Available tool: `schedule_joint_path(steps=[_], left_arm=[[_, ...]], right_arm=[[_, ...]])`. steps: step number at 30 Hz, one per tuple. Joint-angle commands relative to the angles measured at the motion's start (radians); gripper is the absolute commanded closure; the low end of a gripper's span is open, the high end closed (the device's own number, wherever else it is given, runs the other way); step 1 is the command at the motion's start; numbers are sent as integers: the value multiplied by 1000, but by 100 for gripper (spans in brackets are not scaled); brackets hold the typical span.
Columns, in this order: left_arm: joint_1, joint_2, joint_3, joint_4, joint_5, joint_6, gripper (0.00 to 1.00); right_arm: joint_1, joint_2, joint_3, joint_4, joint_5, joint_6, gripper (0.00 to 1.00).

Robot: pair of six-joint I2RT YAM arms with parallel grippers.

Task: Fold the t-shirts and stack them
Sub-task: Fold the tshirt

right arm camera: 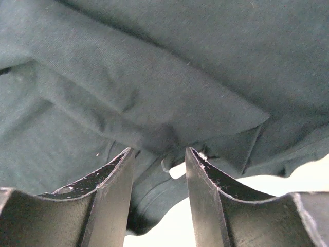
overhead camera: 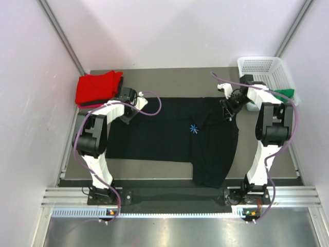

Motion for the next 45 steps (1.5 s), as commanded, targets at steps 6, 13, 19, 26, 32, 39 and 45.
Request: schedule_joint_path(steps=[6,13,19,26,32,39,45], left_arm=[[-2,-58,-7,9,-20,-6,96],[-2,-57,-4,14,-24,-8,96],[-2,-58,-4,14,-24,-6,96],[-2,-66,-17,23,-24,-9,96],[-1,-83,-47,52,-27,-2,96],[-1,-89,-67,86,-23,-6,96],[-1,-92,-62,95,-15,-9,96]], right_arm=[[13,52,68,29,-28,15,60],[13,61,74,21,-43,16,65],[13,95,108,-24,-97,39,70],[13,85,111,-57,-108,33,92],[11,-18,91,-97,-100,15,100],[5,-133,111,-186,-103,-2,100],[3,-179,85,-231,-102,-5,100]])
